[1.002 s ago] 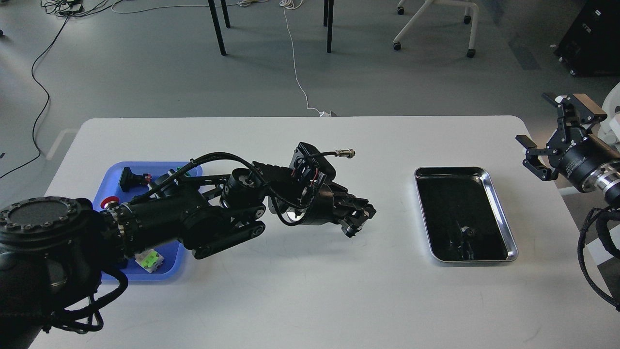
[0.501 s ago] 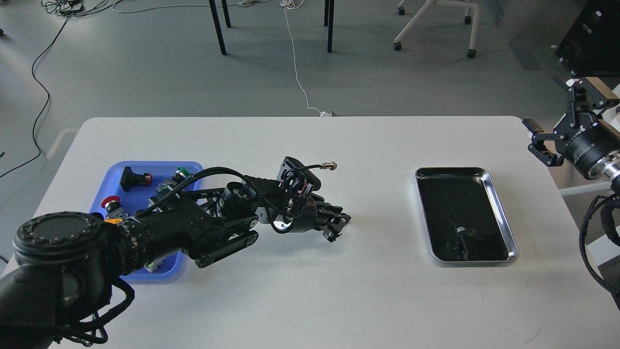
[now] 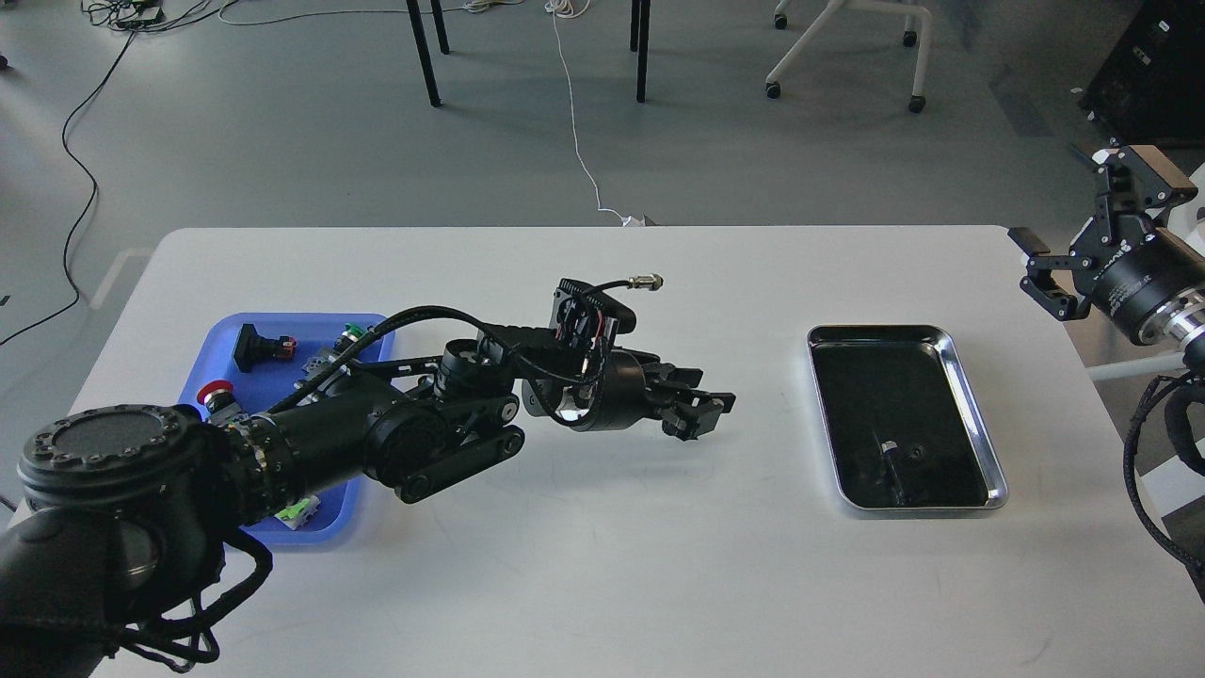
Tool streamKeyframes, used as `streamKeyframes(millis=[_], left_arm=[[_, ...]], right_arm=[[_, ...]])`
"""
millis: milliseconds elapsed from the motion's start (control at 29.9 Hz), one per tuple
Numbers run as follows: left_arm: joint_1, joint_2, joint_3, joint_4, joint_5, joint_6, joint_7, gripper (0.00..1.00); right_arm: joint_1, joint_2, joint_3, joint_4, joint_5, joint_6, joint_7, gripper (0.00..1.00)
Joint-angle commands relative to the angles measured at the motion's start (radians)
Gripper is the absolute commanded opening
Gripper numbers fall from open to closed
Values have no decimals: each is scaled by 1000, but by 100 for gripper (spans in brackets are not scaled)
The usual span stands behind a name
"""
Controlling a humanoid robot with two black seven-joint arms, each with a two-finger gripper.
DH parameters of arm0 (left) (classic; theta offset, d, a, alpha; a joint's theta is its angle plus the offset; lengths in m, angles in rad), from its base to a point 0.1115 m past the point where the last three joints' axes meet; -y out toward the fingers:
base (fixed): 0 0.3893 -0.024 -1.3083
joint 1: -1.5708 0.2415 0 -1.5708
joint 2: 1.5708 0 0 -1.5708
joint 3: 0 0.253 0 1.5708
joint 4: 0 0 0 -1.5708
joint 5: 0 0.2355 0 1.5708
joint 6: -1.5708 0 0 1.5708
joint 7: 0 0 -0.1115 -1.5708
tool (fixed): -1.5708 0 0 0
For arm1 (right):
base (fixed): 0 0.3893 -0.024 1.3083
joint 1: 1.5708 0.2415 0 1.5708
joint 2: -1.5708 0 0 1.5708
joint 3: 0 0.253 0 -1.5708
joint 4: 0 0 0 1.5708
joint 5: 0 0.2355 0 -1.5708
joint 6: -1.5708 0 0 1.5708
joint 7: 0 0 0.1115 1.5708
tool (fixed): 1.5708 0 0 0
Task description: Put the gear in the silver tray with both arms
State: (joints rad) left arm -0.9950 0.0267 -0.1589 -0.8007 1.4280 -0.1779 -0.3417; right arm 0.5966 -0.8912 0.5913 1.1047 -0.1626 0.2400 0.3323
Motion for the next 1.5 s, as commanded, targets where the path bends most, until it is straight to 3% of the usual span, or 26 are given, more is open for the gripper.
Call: streamKeyframes(millis=[0, 167, 301, 401, 601, 835, 936, 1103, 1337, 1470], left_arm=[[-36, 74, -102, -21, -297, -9, -3, 91], [-47, 218, -238, -23, -735, -28, 1, 97], [-56, 344, -301, -18, -1056, -116, 7, 98], [-51, 412, -311, -12, -1216, -166, 9, 98], [-30, 489, -312, -11, -1357, -172, 4, 98], [-19, 542, -353, -11, -1360, -181, 0, 98], [-17, 561, -358, -11, -1362, -205, -2, 98], [-1, 588, -363, -11, -1362, -221, -2, 98], [15, 601, -380, -11, -1362, -226, 0, 98], [15, 604, -380, -11, -1360, -226, 0, 98]], right_arm=[[48, -37, -4, 18, -167, 12, -2, 99], [126, -35, -8, 50, -411, 19, -42, 99], [241, -12, -66, 47, -547, 61, -70, 99], [371, 60, -213, 41, -590, 68, -70, 99], [690, 268, -597, -34, -730, 55, -56, 99], [864, 569, -882, -158, -863, 56, 10, 99], [878, 691, -993, -207, -965, 56, 62, 98], [864, 767, -1100, -227, -1061, 55, 140, 97], [816, 822, -1163, -241, -1159, 16, 152, 97], [796, 871, -1248, -270, -1241, -62, 154, 97]])
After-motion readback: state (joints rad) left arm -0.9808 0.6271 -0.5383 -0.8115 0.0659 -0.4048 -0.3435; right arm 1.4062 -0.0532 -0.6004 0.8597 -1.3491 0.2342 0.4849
